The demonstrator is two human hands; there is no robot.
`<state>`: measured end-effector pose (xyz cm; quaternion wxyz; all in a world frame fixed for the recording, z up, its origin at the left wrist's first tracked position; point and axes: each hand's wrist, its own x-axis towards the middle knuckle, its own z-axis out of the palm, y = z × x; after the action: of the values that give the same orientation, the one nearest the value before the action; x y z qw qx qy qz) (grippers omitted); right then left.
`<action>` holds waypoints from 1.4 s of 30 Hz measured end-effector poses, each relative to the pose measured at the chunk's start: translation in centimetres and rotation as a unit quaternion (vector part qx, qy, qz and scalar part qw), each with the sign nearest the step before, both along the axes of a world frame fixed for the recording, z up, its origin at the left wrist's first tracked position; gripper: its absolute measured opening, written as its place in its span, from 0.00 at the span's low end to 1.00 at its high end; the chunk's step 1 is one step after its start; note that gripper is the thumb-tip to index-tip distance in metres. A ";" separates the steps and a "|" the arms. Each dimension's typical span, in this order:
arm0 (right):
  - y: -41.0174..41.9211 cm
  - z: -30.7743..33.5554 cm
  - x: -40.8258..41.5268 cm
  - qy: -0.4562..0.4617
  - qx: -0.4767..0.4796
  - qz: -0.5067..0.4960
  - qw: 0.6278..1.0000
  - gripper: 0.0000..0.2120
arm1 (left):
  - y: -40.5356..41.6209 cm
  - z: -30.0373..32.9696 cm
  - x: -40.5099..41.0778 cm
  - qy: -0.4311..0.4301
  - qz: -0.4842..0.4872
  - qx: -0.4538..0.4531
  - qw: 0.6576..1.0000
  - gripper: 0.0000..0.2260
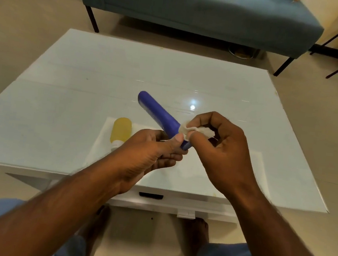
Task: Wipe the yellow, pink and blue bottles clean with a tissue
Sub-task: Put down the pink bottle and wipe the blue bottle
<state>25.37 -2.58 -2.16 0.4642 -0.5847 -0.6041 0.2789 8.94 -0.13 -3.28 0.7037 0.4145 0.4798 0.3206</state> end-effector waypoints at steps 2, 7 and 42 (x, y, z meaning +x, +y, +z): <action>0.0 0.0 0.0 -0.014 -0.003 0.017 1.000 0.06 | 0.0 0.0 -0.2 -0.003 -0.007 0.003 1.000 0.28; -0.1 -0.1 0.1 -0.032 -0.005 0.036 0.999 0.05 | 0.1 0.3 -0.2 -0.031 -0.022 0.004 0.999 0.23; 0.1 0.7 0.9 0.262 -0.105 0.053 0.958 0.05 | -0.5 -0.8 -0.2 0.212 0.011 0.463 0.860 0.16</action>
<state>26.24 -2.50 -1.43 0.5266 -0.5042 -0.4586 0.5082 8.77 -0.60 -4.10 0.3082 0.7455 0.4181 0.4176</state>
